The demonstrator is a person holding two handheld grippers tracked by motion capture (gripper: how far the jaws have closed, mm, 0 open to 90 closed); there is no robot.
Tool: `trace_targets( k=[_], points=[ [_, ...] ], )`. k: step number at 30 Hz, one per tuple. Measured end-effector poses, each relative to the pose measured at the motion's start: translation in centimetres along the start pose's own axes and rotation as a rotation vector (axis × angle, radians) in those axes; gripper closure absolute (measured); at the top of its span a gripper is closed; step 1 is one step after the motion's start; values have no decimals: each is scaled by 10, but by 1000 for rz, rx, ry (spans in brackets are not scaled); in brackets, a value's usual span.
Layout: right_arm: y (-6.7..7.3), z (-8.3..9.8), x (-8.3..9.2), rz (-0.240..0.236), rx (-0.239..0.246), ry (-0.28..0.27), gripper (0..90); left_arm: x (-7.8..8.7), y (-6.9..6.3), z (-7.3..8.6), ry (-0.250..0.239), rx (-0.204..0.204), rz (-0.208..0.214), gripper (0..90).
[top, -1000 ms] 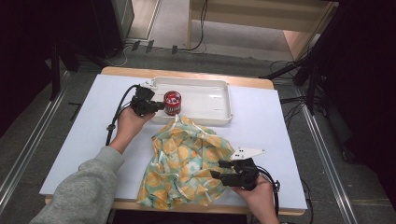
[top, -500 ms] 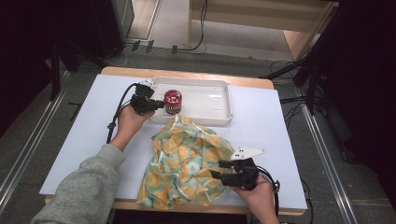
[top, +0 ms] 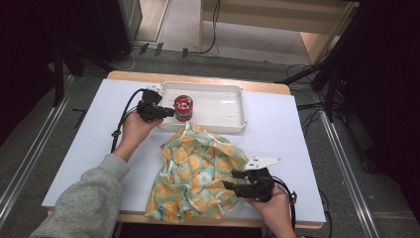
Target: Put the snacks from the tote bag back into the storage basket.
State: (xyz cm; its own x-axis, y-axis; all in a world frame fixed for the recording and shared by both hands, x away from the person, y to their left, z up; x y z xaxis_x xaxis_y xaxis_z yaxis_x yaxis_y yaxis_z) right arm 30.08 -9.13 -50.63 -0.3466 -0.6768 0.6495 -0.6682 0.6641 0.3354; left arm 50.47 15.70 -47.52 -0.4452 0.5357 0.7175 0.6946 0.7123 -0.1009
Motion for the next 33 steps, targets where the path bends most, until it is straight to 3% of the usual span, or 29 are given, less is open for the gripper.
trace_targets(
  k=[8,18,33],
  points=[
    [-1,-1,2,-2,0,-10,481,11,-16,0,10,-15,52,653],
    [-1,-3,2,-7,-12,-15,479,22,-38,12,34,-52,105,452],
    [-2,-5,4,-5,-17,-27,472,40,-65,35,44,-67,154,384]
  ],
)
Point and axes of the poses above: each handheld gripper's, and its own axes: x roughly backward along the jaws, z roughly out of its underside, y roughly to its left, the point moved 9 cm from there along -x, roughly forward along the jaws, and after that the axes turned 7 degrees about -x, right-handed, at the moved point
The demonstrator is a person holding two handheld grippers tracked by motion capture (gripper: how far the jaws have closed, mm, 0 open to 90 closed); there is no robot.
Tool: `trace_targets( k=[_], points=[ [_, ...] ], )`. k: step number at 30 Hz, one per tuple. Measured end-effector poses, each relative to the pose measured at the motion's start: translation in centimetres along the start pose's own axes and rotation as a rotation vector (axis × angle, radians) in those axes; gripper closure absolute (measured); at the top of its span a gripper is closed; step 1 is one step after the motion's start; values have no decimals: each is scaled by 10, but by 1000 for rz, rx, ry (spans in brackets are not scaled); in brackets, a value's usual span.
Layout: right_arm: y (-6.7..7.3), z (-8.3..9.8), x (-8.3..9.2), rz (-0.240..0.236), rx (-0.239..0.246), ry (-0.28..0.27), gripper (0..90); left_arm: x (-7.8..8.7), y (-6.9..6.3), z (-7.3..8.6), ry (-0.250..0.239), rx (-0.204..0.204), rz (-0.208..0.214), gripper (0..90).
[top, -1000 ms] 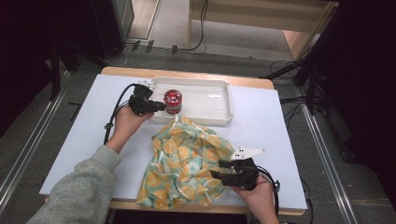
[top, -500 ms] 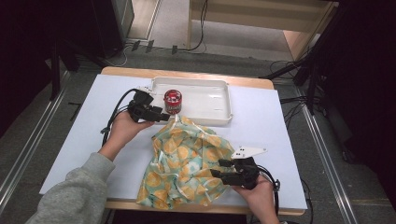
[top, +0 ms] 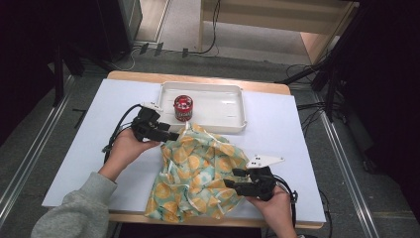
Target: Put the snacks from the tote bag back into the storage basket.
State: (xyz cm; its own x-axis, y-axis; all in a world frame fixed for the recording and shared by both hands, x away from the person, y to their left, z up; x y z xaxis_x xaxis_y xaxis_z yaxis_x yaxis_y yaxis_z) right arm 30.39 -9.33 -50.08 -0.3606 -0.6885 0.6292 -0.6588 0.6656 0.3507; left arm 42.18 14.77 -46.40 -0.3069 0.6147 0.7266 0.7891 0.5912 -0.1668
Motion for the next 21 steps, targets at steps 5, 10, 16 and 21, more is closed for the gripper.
trace_targets(
  k=[5,10,16,21],
  points=[
    [-1,-1,2,0,0,-7,471,4,-9,9,1,3,10,376],
    [-1,-2,3,-3,6,-9,467,8,-17,18,-9,-7,18,369],
    [-2,-4,4,-1,11,-14,458,15,-25,28,-28,-13,23,362],
    [-4,-5,4,-4,13,-16,453,19,-30,37,-37,-14,16,355]
  ],
)
Point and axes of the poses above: each handheld gripper's, and its own axes: x roughly backward along the jaws, z roughly out of its underside, y roughly to its left, the point moved 9 cm from there along -x, roughly forward along the jaws, and after that the axes turned 7 degrees about -x, right-handed, at the moved point
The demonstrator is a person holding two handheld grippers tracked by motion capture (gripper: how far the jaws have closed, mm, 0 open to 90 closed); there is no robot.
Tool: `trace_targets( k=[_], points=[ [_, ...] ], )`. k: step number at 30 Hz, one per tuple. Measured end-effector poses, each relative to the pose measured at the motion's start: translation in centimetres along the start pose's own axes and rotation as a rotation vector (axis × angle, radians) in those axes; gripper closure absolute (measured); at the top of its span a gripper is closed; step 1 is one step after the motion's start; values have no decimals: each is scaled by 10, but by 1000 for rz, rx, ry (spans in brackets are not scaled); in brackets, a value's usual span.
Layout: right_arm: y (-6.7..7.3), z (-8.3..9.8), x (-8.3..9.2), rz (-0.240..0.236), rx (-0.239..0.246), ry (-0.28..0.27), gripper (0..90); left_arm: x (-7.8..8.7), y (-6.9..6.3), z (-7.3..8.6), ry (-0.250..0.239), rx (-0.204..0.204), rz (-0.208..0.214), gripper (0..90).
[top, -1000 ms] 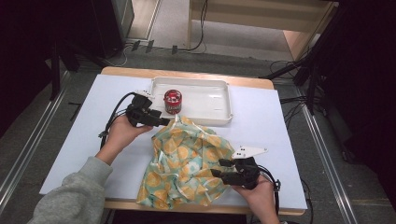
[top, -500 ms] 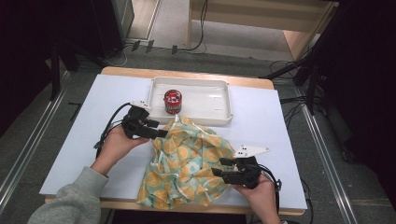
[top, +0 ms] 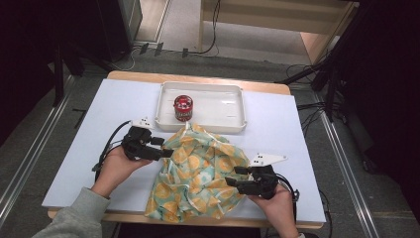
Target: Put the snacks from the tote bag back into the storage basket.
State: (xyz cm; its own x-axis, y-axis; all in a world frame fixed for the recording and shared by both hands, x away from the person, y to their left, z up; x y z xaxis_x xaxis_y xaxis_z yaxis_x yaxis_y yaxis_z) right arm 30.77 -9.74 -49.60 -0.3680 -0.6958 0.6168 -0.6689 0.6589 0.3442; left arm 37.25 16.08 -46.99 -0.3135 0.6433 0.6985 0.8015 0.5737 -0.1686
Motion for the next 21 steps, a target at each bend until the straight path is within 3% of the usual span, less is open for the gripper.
trace_targets(
  k=[8,21],
  points=[
    [-1,-2,-2,-6,8,-1,446,4,-5,15,-30,7,-13,353],
    [1,-2,-3,-16,1,2,441,1,-2,25,-19,-1,-19,353]
  ],
)
Point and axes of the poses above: each handheld gripper's, and its own axes: x roughly backward along the jaws, z roughly out of its underside, y roughly to its left, the point moved 9 cm from there along -x, roughly forward along the jaws, and after that the axes turned 7 degrees about -x, right-handed, at the moved point
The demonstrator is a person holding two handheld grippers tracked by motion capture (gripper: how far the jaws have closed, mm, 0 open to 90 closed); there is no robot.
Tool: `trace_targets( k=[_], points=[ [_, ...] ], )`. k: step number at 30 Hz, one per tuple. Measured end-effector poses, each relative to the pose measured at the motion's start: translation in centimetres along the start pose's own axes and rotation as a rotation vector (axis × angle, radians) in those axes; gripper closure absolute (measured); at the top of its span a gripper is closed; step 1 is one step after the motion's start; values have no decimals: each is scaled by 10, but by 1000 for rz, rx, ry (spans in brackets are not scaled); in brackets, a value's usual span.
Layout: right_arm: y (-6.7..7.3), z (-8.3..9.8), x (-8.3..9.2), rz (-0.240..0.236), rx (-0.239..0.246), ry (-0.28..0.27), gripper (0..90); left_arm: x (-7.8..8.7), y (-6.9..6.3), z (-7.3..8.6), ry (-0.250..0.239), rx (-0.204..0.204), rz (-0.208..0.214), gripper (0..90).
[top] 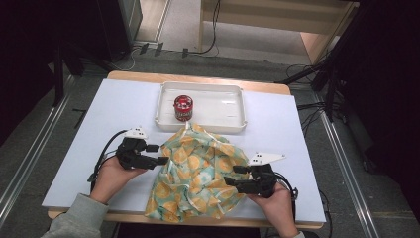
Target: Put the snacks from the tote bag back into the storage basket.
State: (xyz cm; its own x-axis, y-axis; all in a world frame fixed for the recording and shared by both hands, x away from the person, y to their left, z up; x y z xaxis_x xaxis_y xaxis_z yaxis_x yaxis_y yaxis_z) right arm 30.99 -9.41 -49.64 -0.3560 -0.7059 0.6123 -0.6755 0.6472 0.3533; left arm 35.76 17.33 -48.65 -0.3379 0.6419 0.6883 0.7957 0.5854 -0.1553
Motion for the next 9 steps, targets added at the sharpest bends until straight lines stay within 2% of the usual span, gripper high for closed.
trace_targets(
  k=[4,9],
  points=[
    [1,0,-1,1,2,5,439,-1,2,2,-2,3,4,348],
    [2,-1,-2,-20,-5,1,411,-1,3,2,-5,7,-1,348]
  ],
)
Point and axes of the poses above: each handheld gripper's, and its own axes: x roughly backward along the jaws, z roughly out of its underside, y roughly to its left, the point moved 9 cm from there along -x, roughly forward along the jaws, and after that the axes turned 7 degrees about -x, right-handed, at the moved point
